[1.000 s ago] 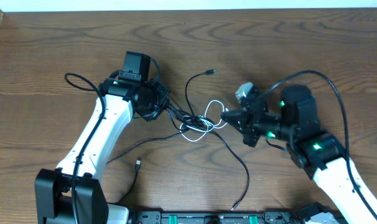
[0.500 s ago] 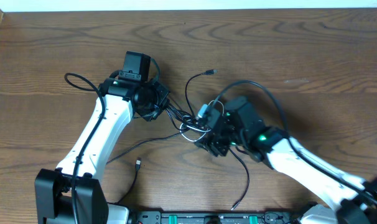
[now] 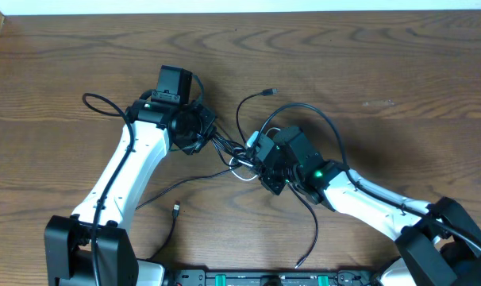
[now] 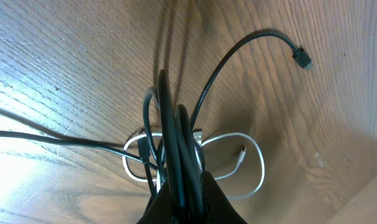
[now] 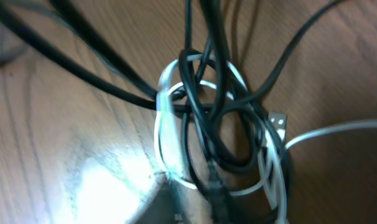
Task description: Untangle cables
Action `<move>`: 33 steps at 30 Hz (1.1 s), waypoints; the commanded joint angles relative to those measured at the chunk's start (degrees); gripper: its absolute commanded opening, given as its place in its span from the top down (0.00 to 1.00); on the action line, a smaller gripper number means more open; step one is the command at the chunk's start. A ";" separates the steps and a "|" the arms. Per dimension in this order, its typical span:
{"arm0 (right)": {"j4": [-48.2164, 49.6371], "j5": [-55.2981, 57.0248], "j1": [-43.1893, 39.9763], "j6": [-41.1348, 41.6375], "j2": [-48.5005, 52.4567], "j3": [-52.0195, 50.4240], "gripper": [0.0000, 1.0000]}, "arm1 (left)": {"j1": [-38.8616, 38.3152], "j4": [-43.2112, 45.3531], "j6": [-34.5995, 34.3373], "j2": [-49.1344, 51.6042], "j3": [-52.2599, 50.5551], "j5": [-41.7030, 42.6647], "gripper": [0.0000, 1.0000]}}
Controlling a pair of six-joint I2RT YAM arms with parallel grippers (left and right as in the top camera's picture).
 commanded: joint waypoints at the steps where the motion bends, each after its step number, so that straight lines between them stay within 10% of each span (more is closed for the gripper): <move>1: 0.35 -1.25 0.04 3.80 -0.76 0.39 0.99 | 0.22 -0.24 0.96 -1.16 0.76 -0.96 0.92; 16: -0.20 -50.16 -21.46 10.62 -27.87 1.66 0.99 | 0.22 -0.24 0.96 -1.16 0.76 -0.98 0.92; 23: 1.79 -49.35 -31.74 12.13 -36.54 1.66 0.99 | 0.22 -0.52 0.96 -1.16 0.76 -0.98 0.92; 33: 4.94 -20.68 -43.50 12.11 -43.28 1.68 0.99 | 0.22 -2.36 1.05 -1.16 0.76 -1.66 0.87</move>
